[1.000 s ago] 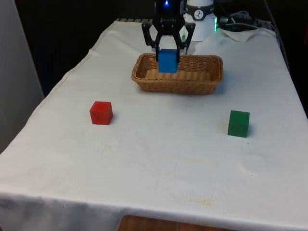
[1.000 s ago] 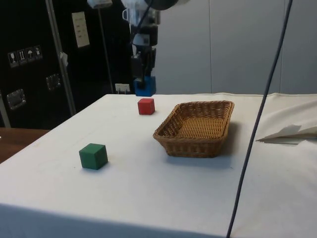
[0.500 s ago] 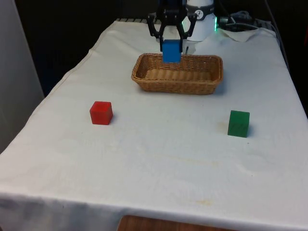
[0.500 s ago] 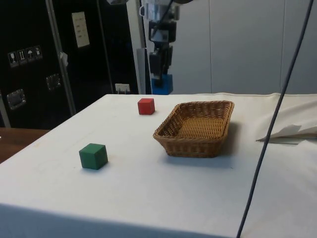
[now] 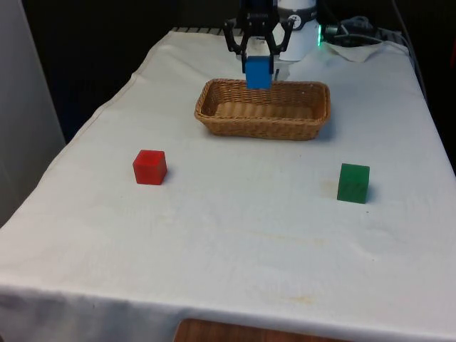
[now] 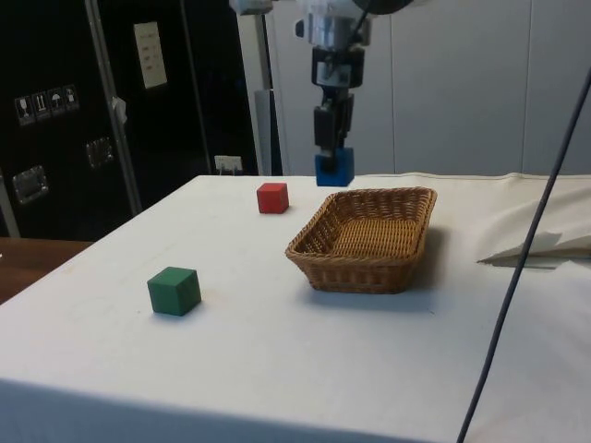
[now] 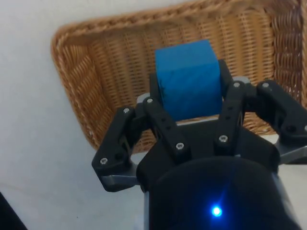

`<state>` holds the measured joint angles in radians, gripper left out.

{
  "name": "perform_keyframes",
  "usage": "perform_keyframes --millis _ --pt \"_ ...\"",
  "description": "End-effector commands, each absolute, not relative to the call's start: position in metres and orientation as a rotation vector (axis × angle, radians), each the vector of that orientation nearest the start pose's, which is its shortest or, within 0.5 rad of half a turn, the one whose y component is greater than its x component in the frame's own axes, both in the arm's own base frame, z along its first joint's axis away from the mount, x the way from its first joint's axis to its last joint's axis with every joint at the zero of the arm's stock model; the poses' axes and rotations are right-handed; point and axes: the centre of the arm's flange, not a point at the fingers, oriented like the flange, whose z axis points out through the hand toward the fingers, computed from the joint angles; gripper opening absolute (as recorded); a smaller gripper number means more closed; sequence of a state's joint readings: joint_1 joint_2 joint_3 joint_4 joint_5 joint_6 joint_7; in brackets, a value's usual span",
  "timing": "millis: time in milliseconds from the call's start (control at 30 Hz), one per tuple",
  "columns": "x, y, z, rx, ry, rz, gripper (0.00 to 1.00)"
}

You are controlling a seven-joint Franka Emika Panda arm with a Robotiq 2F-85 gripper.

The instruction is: Pick up the blue cube and place it into the basket.

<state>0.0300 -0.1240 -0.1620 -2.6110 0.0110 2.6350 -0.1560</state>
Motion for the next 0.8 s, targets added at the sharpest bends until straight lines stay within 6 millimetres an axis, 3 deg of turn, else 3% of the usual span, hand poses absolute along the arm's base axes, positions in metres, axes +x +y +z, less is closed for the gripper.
perform_keyframes --millis 0,500,767 --pt "0.433 -0.059 0.305 -3.131 -0.027 -0.246 0.0" --pt "0.395 -0.057 0.263 -3.138 -0.054 -0.241 0.0" --pt "0.388 -0.057 0.243 -3.147 -0.065 -0.241 0.0"
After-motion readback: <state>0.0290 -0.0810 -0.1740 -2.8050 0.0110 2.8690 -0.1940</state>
